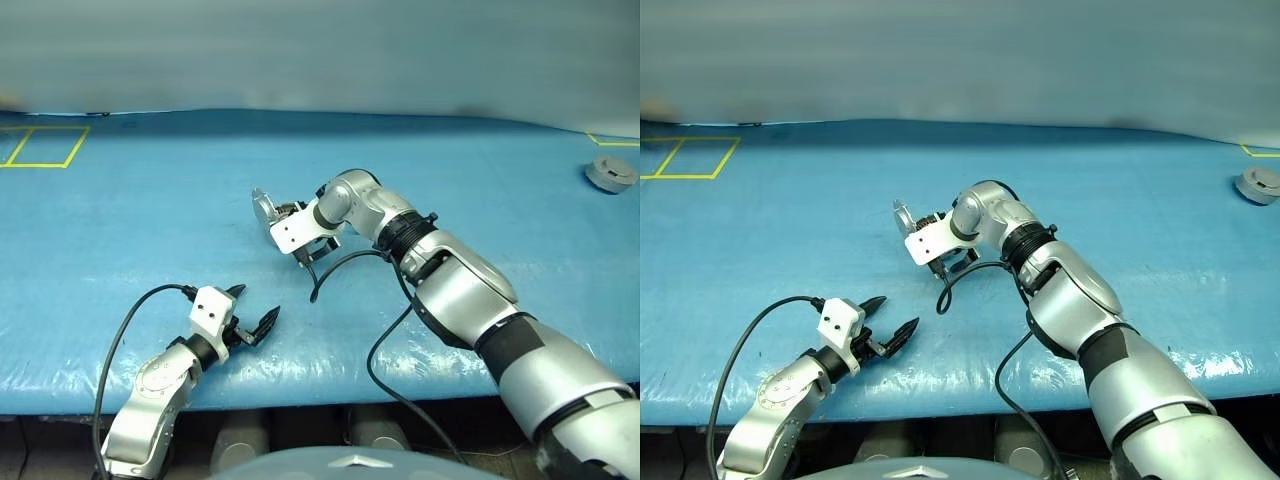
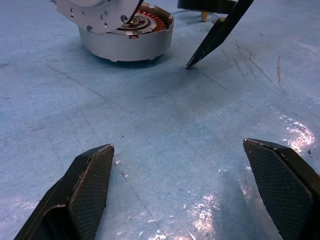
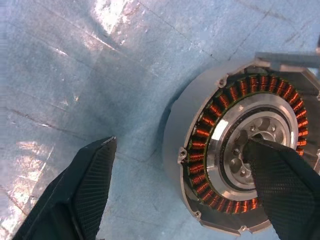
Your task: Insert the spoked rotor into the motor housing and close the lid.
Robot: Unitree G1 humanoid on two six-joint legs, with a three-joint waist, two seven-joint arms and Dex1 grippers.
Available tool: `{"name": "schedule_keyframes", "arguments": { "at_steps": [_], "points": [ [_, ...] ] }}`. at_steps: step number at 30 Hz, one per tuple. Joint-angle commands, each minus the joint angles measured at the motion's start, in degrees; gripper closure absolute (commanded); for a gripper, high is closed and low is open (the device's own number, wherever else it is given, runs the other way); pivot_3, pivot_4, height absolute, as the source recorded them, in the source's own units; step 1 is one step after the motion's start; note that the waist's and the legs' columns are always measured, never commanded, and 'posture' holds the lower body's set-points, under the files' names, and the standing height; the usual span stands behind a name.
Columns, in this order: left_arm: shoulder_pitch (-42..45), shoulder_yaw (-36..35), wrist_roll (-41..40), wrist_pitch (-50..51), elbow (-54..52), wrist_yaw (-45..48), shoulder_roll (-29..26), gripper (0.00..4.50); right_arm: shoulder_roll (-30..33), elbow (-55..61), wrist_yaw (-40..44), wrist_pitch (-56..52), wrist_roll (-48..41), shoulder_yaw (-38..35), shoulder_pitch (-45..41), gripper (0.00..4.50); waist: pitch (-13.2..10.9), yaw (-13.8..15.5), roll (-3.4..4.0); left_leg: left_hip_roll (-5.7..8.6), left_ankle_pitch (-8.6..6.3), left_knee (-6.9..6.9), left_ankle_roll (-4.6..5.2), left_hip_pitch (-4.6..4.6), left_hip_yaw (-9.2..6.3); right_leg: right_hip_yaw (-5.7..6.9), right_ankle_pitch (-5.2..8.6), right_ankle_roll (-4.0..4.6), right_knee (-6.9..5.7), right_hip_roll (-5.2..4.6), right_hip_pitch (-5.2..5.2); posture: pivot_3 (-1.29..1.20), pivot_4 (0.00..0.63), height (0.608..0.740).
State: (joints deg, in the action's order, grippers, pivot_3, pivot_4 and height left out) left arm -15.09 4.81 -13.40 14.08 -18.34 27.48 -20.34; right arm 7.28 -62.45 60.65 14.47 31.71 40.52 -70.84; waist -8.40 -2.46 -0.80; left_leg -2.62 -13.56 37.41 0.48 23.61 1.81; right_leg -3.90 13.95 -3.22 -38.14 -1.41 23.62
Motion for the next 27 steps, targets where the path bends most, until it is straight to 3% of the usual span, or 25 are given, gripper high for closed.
{"name": "schedule_keyframes", "arguments": {
  "at_steps": [1, 5, 11, 15, 19, 23, 27],
  "points": [
    [-0.16, -0.34, 0.29, -1.55, -2.83, -0.56, 0.56, 0.0, -0.81, -0.52, 1.61, 0.65, 0.7, 0.15, -0.09, 1.23, 0.0, -0.03, 0.0, 0.0, 0.0, 0.0, 0.0, -0.01, 0.0, 0.0, 0.0, 0.0, 0.0, 0.0, -0.01, 0.0, 0.15, 0.74],
    [-0.05, -0.37, 0.26, -1.59, -2.7, -0.87, 0.81, 0.0, -0.75, -0.26, 2.59, 1.32, 1.24, 0.45, 0.78, 2.48, 0.01, -0.01, 0.0, 0.0, 0.0, -0.01, 0.0, -0.04, -0.01, 0.01, 0.0, 0.0, -0.01, 0.0, -0.03, 0.0, 0.15, 0.74],
    [0.81, -0.36, 0.06, -1.4, -2.27, -1.01, 0.95, 0.0, 0.36, 7.6, 5.87, -3.94, -3.36, -3.84, 7.03, 2.49, 0.05, 0.07, -0.06, 0.0, 0.0, -0.02, 0.0, -0.06, -0.04, 0.02, 0.0, 0.0, 0.0, 0.0, -0.08, 0.0, 0.15, 0.74],
    [1.0, -0.41, 0.06, -1.3, -2.22, -0.92, 0.67, 0.0, 3.44, 29.09, 9.31, -19.29, -6.96, -7.6, 20.84, 2.49, 0.3, 0.2, -0.13, 0.0, -0.01, -0.03, 0.0, -0.12, -0.11, 0.04, 0.0, 0.0, 0.01, 0.0, -0.18, 0.0, 0.15, 0.74],
    [0.7, -0.38, -0.1, -0.87, -2.14, -0.53, 0.2, 0.0, 5.67, 50.91, 6.16, -35.93, -5.12, -9.42, 36.12, 2.49, 0.8, 0.36, -0.03, 0.0, -0.03, -0.11, -0.03, -0.2, -0.16, 0.05, 0.01, -0.01, -0.01, 0.03, -0.23, 0.0, 0.15, 0.74],
    [0.42, -0.3, -0.23, -0.46, -2.36, -0.3, -0.07, 0.0, 7.56, 65.24, 4.0, -44.55, -3.21, -8.25, 46.23, 2.49, 1.26, 0.46, -0.01, 0.02, -0.04, -0.14, -0.05, -0.28, -0.16, 0.07, 0.16, 0.07, 0.0, 0.04, -0.29, 0.0, 0.15, 0.74],
    [0.0, -0.58, -0.37, -0.42, -2.5, 0.08, -0.55, 0.0, 6.66, 74.66, 1.11, -53.42, -2.14, -7.19, 53.02, 2.49, 1.31, 0.4, -0.11, 0.01, -0.09, -0.15, -0.11, -0.93, -0.12, 0.06, 0.59, 0.16, 0.13, 0.01, -0.64, 0.0, 0.15, 0.74]
  ]
}}
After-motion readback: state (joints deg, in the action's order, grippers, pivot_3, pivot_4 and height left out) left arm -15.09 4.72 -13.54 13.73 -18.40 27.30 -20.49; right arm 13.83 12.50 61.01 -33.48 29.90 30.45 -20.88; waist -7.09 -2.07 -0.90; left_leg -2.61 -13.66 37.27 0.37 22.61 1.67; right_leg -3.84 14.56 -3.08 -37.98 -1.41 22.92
